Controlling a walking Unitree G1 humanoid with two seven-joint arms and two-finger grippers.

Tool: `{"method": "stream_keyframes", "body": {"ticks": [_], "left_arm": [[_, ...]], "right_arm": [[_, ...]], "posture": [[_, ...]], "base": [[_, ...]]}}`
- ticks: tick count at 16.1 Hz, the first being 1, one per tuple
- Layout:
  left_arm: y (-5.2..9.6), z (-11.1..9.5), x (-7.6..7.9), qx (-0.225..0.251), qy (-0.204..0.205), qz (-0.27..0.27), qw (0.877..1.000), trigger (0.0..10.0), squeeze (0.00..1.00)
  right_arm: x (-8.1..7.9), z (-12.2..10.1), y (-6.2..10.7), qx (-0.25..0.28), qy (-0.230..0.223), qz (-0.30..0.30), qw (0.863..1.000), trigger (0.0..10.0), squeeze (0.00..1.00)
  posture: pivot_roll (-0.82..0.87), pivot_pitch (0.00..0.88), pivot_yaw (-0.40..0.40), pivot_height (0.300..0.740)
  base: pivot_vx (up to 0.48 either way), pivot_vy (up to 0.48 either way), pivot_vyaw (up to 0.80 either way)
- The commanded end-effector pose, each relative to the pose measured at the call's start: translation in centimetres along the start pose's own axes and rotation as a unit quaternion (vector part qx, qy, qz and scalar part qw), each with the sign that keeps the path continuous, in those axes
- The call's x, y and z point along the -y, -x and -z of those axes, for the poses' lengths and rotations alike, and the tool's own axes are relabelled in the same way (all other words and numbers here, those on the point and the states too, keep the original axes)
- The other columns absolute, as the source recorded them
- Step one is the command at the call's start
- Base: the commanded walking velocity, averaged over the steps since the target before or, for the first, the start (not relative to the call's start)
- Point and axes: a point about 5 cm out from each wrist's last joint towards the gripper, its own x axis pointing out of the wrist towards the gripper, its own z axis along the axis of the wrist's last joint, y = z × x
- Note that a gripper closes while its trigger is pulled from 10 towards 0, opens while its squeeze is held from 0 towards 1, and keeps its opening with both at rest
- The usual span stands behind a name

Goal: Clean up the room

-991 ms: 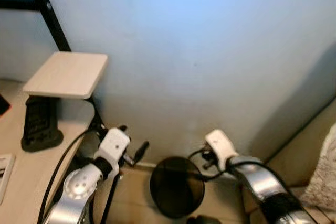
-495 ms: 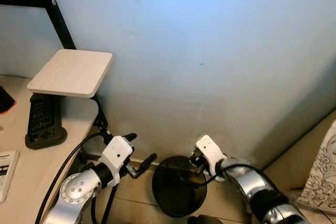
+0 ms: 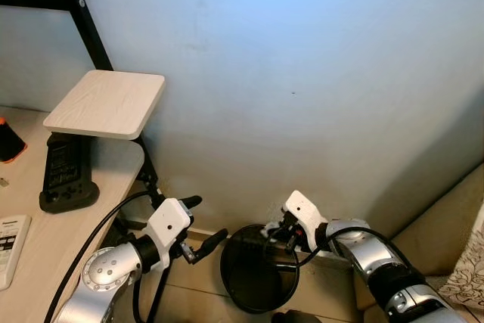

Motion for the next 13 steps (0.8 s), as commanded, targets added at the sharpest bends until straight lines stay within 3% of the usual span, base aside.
{"method": "stream_keyframes", "body": {"ticks": [1,4,9,10,13], "left_arm": [[0.1,0.0,-0.3,-0.003,0.005,0.002,1.000,10.0,0.00],[-0.1,0.0,-0.4,-0.001,0.010,-0.002,1.000,10.0,0.00],[-0.6,0.0,0.2,0.004,0.026,0.039,0.999,10.0,0.00],[-0.3,-0.1,-0.1,0.000,0.019,0.039,0.999,10.0,0.00],[0.2,0.2,-1.0,-0.005,0.023,0.011,1.000,10.0,0.00]], "right_arm": [[0.8,-0.6,0.8,0.036,0.011,0.015,0.999,10.0,0.00],[1.2,-1.0,1.0,0.055,0.029,0.042,0.997,10.0,0.00],[-0.2,0.1,-1.4,-0.001,0.045,0.057,0.997,10.0,0.00],[-0.5,0.0,-1.7,-0.012,0.068,0.047,0.996,10.0,0.00],[0.1,-0.3,-1.5,-0.014,0.070,0.063,0.995,10.0,0.00]], "posture": [[-0.04,0.060,0.018,0.740],[-0.04,0.053,0.017,0.740],[-0.05,0.055,0.020,0.740],[-0.05,0.060,0.019,0.740],[-0.05,0.056,0.013,0.740]], "base": [[0.000,0.000,0.00],[0.000,0.000,0.00],[0.000,0.000,0.00],[0.000,0.000,0.00],[0.000,0.000,0.00]]}}
